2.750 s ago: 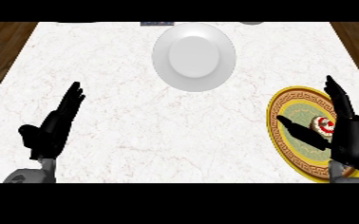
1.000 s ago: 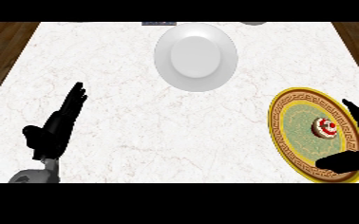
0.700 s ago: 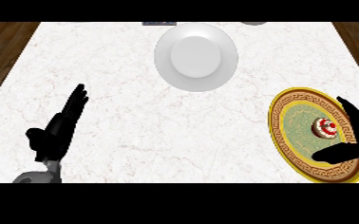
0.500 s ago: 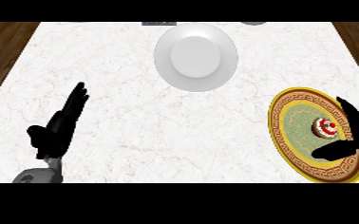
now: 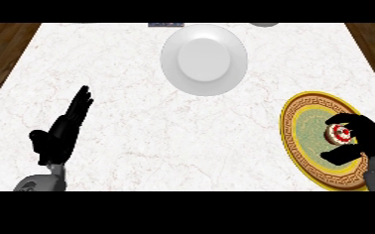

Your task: Pick the cupcake from the plate and place it in the plate

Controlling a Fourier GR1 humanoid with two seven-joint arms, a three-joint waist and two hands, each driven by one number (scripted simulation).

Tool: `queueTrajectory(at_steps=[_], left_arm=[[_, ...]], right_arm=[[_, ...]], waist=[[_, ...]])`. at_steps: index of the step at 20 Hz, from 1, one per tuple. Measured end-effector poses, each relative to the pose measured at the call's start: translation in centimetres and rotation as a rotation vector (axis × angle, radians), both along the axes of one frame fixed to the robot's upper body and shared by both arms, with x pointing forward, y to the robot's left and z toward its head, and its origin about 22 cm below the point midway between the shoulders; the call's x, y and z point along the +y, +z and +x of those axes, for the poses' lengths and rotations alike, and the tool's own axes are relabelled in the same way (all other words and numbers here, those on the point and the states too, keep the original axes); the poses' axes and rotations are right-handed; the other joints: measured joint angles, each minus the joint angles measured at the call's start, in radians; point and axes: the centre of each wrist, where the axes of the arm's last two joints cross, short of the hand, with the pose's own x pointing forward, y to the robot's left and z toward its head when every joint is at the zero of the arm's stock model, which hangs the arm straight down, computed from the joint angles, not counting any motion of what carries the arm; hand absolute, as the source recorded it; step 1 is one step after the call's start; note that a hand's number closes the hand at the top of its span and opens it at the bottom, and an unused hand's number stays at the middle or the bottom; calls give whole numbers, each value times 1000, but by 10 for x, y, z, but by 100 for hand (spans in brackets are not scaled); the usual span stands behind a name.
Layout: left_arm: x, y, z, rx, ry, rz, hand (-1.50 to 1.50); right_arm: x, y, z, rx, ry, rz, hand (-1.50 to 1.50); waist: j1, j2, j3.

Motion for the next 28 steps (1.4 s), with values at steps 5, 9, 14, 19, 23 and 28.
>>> queueTrajectory(at_steps=[5,9,14,19,23,28], left_arm=[[6,-1,2,-4,-4,-6,0],[8,3,-3,0,-7,-4,0],[9,-1,-5,8,0,-3,0],[8,2,-4,0,7,-2,0],[13,5,2,-1,10,3,0],[13,0,-7,8,8,-2,0]], right_arm=[[-7,-5,1,-31,41,2,150],[8,-11,-3,-57,34,-19,150],[32,-14,-9,-103,4,-106,150],[61,4,-12,-243,14,-159,150],[93,28,-22,-350,47,-153,150],[119,70,-35,-478,66,-170,150]], waist=[[-1,-3,-5],[-5,-6,-12],[-13,-7,-19],[-14,-3,-5],[-11,-1,1],[-7,-1,4]])
